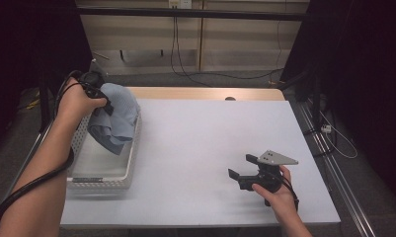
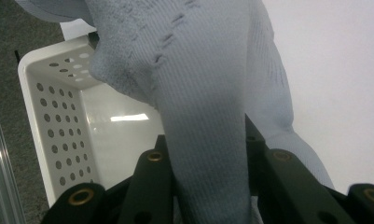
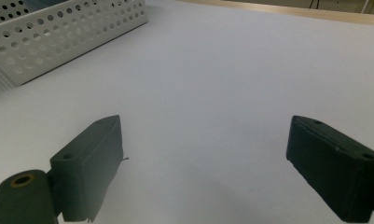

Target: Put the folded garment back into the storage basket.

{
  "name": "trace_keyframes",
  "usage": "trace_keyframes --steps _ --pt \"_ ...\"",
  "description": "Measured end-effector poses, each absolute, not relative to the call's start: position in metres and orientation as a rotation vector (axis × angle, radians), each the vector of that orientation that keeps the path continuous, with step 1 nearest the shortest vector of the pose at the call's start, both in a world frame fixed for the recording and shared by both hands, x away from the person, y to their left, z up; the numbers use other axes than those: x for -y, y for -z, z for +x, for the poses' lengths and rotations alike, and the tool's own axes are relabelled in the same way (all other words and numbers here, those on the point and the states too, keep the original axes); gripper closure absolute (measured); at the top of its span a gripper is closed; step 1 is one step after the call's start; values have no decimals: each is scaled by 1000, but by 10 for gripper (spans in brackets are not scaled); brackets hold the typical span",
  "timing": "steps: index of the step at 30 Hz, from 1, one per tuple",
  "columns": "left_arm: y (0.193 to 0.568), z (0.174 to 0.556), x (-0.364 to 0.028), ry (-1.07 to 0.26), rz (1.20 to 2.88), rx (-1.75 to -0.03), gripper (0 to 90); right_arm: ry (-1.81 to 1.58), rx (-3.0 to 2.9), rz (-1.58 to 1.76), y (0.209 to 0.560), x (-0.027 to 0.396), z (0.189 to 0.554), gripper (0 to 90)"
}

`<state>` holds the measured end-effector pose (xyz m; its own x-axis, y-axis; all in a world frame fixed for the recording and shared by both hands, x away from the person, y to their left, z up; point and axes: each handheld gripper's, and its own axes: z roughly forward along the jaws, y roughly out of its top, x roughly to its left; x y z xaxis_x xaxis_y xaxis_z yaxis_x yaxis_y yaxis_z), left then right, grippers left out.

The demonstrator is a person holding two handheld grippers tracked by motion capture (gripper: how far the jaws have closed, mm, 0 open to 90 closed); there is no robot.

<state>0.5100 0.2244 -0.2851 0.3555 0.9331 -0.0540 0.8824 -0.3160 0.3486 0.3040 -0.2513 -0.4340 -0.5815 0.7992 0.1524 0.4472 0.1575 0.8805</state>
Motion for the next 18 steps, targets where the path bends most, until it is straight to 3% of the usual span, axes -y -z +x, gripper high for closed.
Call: trace_keyframes --steps 18 --pt "292 504 -233 -209 2289 -1619 728 -1396 -2091 1196 434 250 304 101"
